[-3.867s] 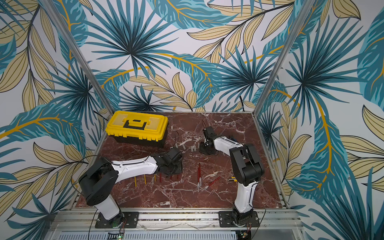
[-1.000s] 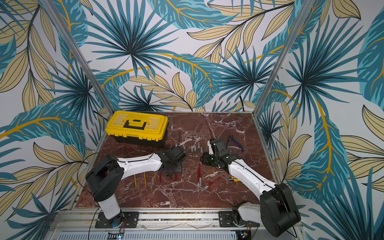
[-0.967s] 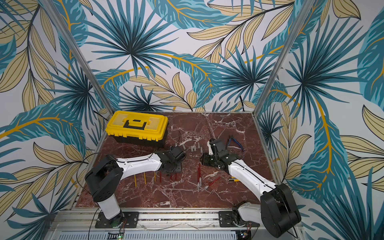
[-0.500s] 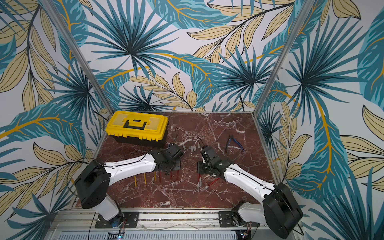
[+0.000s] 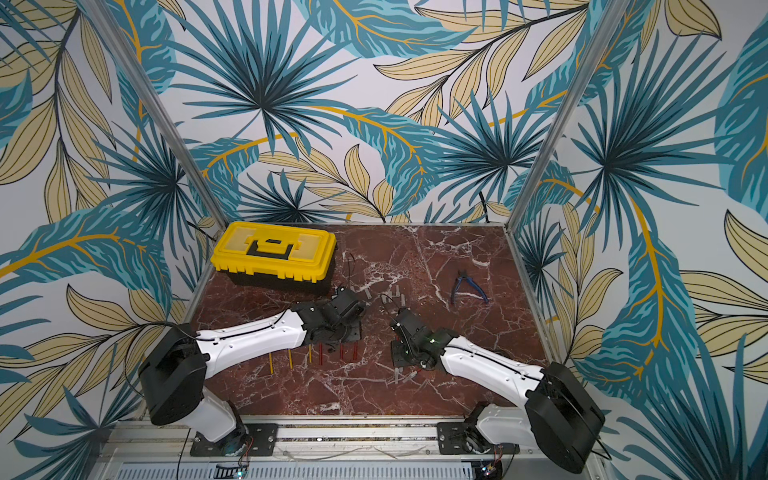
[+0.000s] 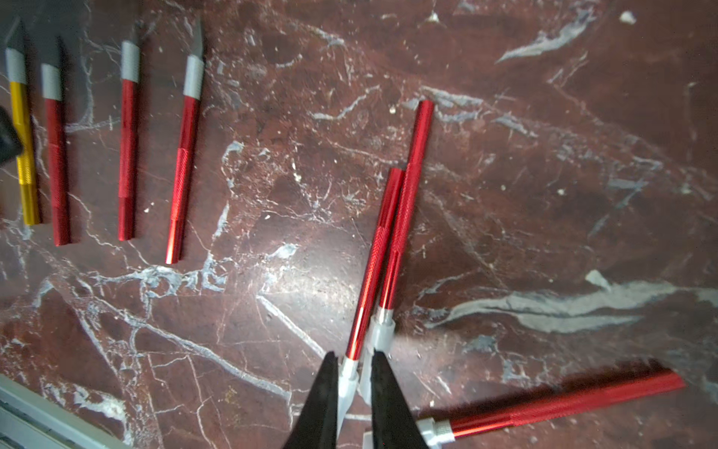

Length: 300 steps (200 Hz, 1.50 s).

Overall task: Remove protective caps from carving knives
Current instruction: Adjust the carving knife at the center of the board.

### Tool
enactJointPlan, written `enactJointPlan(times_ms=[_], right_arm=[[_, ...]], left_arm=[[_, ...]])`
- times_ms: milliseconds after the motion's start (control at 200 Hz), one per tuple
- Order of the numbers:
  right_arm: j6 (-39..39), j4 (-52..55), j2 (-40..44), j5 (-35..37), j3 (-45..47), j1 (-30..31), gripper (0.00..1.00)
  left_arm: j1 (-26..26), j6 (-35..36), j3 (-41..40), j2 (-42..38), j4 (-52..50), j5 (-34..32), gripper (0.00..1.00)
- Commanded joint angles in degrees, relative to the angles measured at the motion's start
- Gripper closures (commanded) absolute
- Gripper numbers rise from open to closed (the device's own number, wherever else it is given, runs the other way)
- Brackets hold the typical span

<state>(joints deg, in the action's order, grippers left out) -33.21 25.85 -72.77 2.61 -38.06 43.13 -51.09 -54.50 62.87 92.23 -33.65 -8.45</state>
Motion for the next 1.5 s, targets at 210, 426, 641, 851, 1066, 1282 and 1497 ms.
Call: enactJointPlan(times_ms=[210,426,641,851,1066,1282,1497], right_arm=[[-0.9,-0.7,-2.5,0.7,1.3,1.4,0.8],[-0.7,-2.8,-5.2,-0.2,1.5,1.5,0.8],[-0.5,-5.0,-8.5,-1.7,1.5,1.5,0.8],[0.8,-5.1,-11.4,-1.4,0.0,1.5,0.8],[3.6,-5.4,-13.2,-2.4,-1.7,1.5,0.8],[5.7,-7.6,-14.6,-6.6,-3.3,1.5,0.84],[7.5,-7.1,-16.6,-8.6,-5.1,1.8,0.85]], left_arm=[[0.5,-0.6,-0.9,-0.1,2.0,2.1,0.72],[1.1,-0.4,-0.3,1.4,2.4,3.3,0.72],[1.7,0.1,0.4,2.1,2.4,3.7,0.72],[2.3,0.4,0.8,3.0,2.5,4.1,0.72],[2.7,0.4,0.5,4.1,3.1,4.8,0.72],[3.2,0.2,-0.3,3.7,3.6,4.8,0.72],[3.8,0.2,-0.7,3.6,3.7,4.8,0.72]])
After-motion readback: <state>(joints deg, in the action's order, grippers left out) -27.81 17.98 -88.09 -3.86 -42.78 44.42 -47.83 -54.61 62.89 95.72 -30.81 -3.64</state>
